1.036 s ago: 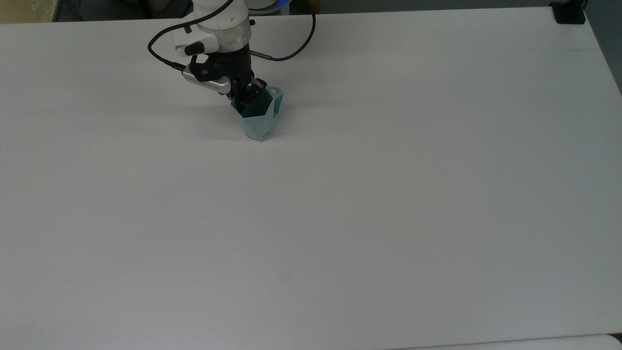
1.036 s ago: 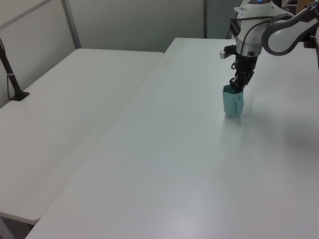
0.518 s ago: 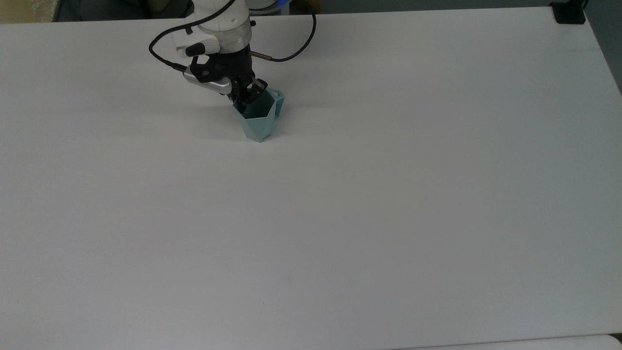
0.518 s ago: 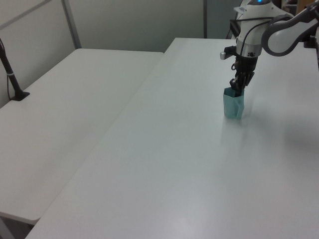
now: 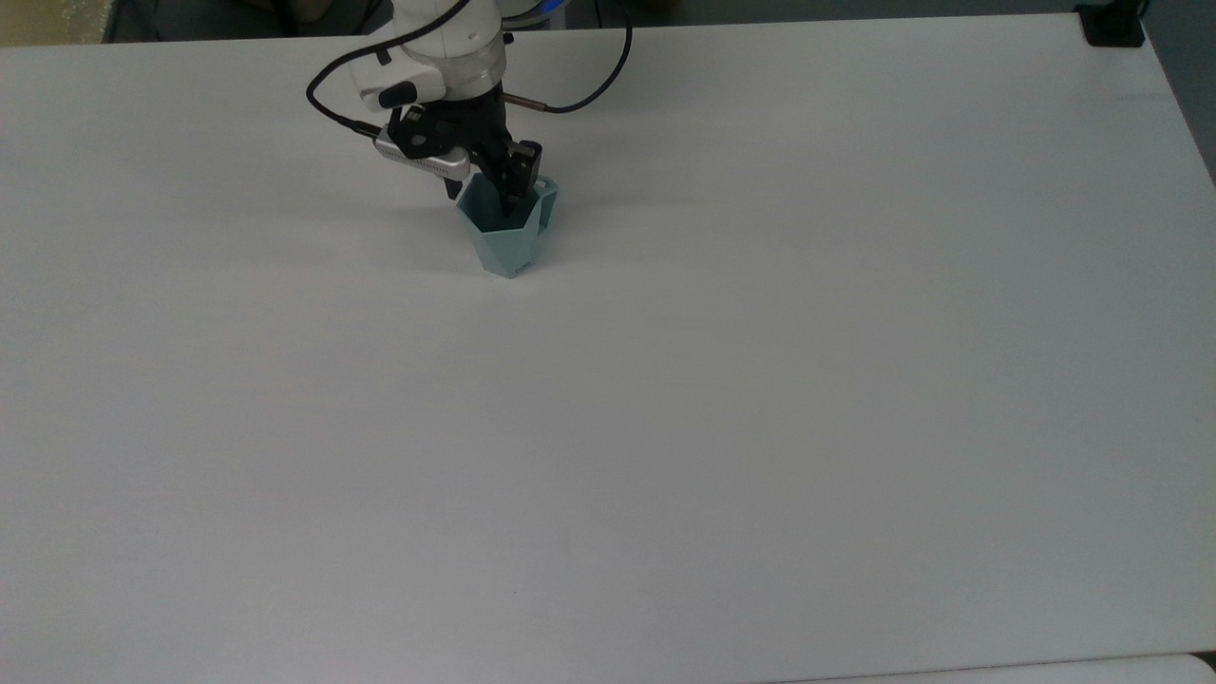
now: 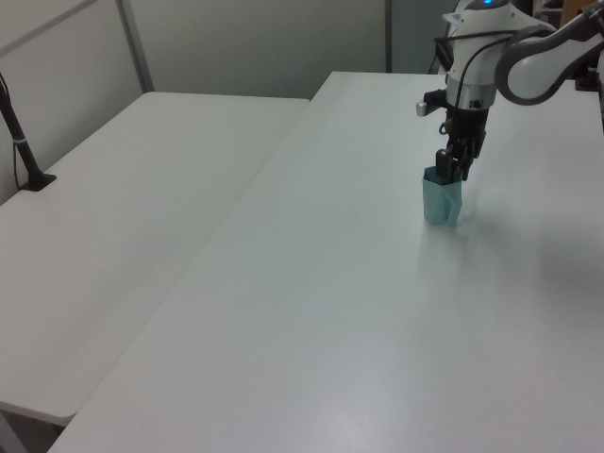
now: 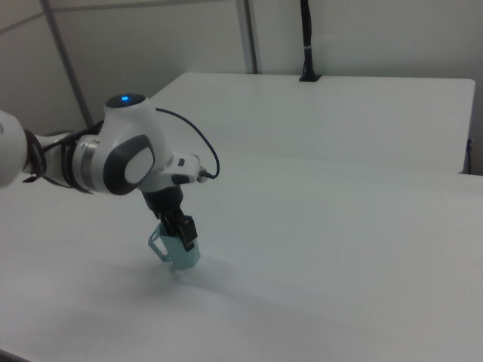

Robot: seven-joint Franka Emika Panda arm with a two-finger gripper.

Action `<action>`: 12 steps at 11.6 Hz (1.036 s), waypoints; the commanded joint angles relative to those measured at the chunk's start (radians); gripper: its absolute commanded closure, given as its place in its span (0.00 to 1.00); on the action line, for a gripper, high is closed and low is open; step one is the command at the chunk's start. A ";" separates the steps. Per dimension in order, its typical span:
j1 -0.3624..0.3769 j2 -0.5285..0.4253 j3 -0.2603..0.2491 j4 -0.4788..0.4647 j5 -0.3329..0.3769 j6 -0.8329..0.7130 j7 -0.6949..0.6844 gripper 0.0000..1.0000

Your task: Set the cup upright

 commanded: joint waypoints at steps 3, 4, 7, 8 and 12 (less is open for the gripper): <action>-0.004 -0.045 -0.018 0.304 0.005 -0.260 -0.195 0.00; -0.020 -0.052 -0.053 0.374 0.011 -0.370 -0.262 0.00; -0.035 -0.079 -0.062 0.484 0.005 -0.590 -0.458 0.00; -0.052 -0.089 -0.065 0.489 0.005 -0.598 -0.503 0.00; -0.054 -0.100 -0.068 0.490 0.005 -0.616 -0.506 0.00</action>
